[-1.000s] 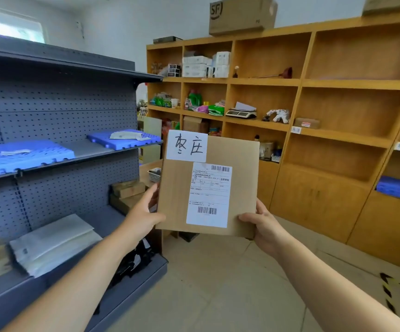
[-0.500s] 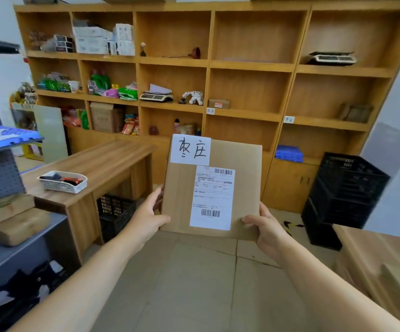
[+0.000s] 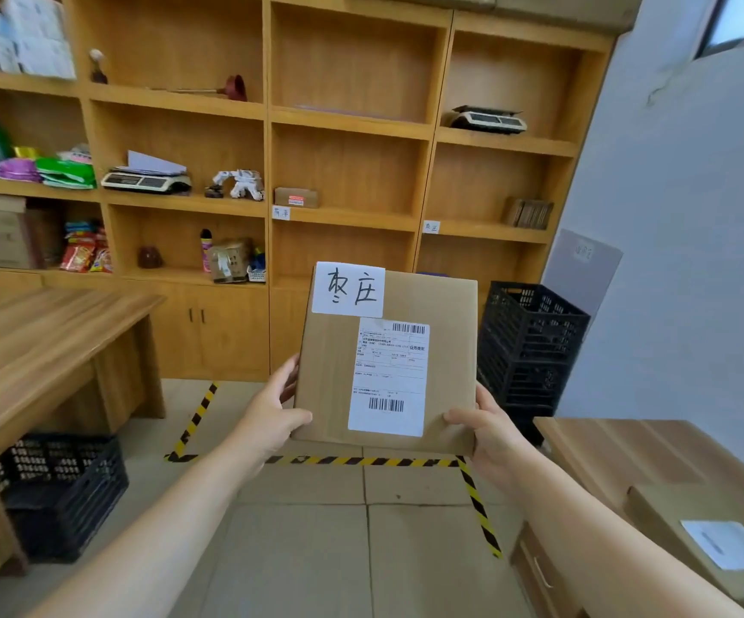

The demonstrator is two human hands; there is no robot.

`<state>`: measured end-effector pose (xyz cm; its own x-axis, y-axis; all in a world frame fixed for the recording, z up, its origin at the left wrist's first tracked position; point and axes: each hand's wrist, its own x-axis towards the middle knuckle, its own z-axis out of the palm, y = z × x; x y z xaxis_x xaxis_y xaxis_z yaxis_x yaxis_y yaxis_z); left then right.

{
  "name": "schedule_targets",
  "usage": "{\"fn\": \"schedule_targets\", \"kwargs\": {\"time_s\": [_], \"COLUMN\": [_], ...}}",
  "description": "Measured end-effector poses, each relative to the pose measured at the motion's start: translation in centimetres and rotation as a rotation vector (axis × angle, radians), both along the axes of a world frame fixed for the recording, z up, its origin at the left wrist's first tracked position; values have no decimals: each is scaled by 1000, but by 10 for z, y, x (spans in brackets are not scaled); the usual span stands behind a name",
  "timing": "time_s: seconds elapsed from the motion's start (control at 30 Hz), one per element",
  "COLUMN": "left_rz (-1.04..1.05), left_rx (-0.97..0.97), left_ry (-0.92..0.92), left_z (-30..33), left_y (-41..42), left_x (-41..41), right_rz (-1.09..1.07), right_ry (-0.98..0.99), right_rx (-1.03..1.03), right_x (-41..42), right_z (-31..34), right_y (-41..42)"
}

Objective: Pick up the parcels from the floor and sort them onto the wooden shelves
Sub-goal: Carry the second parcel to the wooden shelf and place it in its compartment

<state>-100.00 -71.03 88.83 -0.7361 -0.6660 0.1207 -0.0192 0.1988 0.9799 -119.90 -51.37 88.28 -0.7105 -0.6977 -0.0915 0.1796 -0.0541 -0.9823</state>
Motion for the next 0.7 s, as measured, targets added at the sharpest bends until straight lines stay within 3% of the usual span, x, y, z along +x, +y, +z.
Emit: {"fn": "schedule_targets", "kwargs": {"time_s": [0.43, 0.7], "left_rz": [-158, -148], "left_rx": [46, 47], "left_ry": [-51, -43], "left_z": [-20, -21], "left_y": [-77, -89], "left_x": [-153, -277], "right_rz": [-193, -214], "right_ry": [-73, -104], "right_rx": [14, 10], "right_x": [-115, -239], "right_z": [-18, -21], "right_y": [-52, -67]}}
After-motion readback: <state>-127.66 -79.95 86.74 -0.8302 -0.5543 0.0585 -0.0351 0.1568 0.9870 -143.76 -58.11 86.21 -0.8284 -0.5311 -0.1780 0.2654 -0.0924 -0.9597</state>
